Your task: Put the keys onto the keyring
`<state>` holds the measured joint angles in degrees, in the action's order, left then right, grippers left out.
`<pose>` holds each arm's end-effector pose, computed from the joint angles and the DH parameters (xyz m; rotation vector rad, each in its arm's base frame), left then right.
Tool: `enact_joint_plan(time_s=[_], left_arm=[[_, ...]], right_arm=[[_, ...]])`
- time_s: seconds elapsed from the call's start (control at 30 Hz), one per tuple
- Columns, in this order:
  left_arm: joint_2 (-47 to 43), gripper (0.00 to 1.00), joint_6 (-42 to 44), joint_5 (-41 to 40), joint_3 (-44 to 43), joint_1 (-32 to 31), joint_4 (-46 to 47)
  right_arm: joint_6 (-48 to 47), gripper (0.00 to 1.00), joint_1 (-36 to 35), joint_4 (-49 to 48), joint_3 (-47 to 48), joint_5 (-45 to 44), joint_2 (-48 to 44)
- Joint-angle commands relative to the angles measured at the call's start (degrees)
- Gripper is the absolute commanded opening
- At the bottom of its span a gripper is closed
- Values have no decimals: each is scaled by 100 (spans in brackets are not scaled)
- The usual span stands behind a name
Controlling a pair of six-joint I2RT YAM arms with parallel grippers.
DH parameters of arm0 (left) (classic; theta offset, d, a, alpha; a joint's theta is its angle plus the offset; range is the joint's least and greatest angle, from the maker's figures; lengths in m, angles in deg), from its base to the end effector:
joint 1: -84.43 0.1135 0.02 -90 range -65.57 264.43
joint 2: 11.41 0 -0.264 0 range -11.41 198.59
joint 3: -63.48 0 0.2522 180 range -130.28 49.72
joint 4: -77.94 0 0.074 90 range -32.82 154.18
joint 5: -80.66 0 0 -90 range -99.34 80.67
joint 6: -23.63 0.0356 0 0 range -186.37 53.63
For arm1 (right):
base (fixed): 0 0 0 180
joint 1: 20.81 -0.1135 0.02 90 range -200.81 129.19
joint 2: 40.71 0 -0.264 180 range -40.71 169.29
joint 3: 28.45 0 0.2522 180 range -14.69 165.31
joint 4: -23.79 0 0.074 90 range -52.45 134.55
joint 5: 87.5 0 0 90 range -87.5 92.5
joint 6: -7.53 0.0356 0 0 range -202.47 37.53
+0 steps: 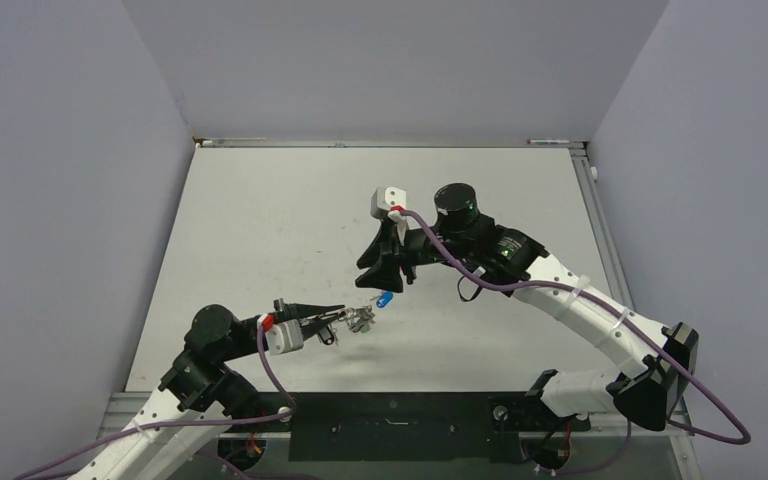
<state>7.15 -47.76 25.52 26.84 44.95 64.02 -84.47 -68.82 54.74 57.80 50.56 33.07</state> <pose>0.0738 -0.0872 0.2833 1.1522 1.0484 -0.7432 0.1712 0.2297 0.3905 -1.3622 1.4707 1.3205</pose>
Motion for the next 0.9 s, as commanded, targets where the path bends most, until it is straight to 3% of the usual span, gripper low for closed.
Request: enact_joint_plan(time_s=[0.0,0.87], left_arm=[[-50,0,-21,152,-262,11,451],[-105,0,-112,184,-200,39,526]], right_arm=[[60,40,-132,-262,-69,176,94],[-86,39,-531,37,-191,-217,561]])
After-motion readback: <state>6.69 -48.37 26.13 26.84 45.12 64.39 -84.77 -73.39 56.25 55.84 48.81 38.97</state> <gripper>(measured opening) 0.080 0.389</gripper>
